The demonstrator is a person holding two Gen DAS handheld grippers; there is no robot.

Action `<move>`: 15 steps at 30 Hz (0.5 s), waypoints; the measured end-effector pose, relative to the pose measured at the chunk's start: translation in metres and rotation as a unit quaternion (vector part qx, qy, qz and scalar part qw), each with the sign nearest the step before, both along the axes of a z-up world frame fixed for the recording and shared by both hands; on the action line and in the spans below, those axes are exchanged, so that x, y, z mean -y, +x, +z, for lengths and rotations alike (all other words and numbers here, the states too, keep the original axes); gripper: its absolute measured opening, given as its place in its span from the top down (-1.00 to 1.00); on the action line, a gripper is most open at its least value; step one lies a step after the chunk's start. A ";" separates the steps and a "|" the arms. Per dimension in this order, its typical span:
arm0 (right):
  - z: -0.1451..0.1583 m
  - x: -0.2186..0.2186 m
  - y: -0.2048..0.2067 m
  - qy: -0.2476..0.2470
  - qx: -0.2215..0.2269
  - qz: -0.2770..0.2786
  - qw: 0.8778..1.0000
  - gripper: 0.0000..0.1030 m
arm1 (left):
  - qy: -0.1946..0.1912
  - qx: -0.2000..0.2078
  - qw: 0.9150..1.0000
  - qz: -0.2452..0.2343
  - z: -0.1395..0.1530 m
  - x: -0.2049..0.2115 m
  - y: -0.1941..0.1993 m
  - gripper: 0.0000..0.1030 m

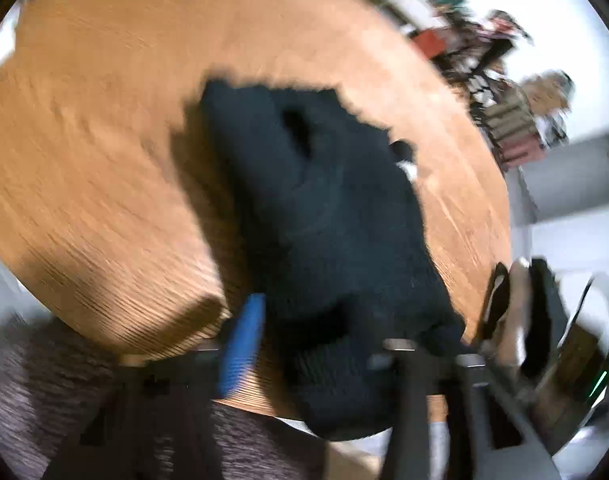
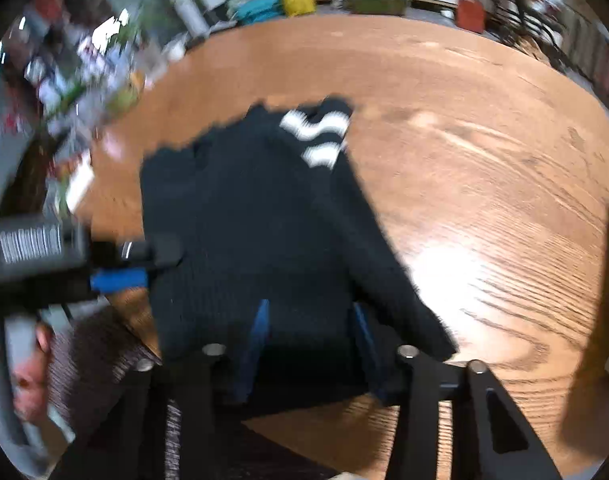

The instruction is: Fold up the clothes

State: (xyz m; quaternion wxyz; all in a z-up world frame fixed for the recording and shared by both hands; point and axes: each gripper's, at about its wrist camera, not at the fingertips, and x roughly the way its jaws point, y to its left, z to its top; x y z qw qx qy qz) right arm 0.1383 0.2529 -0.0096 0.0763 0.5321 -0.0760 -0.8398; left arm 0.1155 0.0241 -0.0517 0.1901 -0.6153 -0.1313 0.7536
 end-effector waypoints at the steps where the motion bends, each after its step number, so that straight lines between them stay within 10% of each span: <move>1: 0.009 -0.002 -0.002 0.002 -0.014 0.001 1.000 0.20 | -0.002 -0.006 1.000 -0.009 0.002 -0.004 0.002 0.80; 6: 0.031 0.017 -0.030 0.000 -0.060 0.057 0.997 0.41 | -0.027 -0.031 0.998 -0.045 0.005 -0.029 0.014 0.83; 15: -0.034 0.053 -0.116 -0.007 0.008 0.083 0.997 0.47 | -0.031 -0.005 0.998 -0.051 -0.003 -0.020 -0.004 0.83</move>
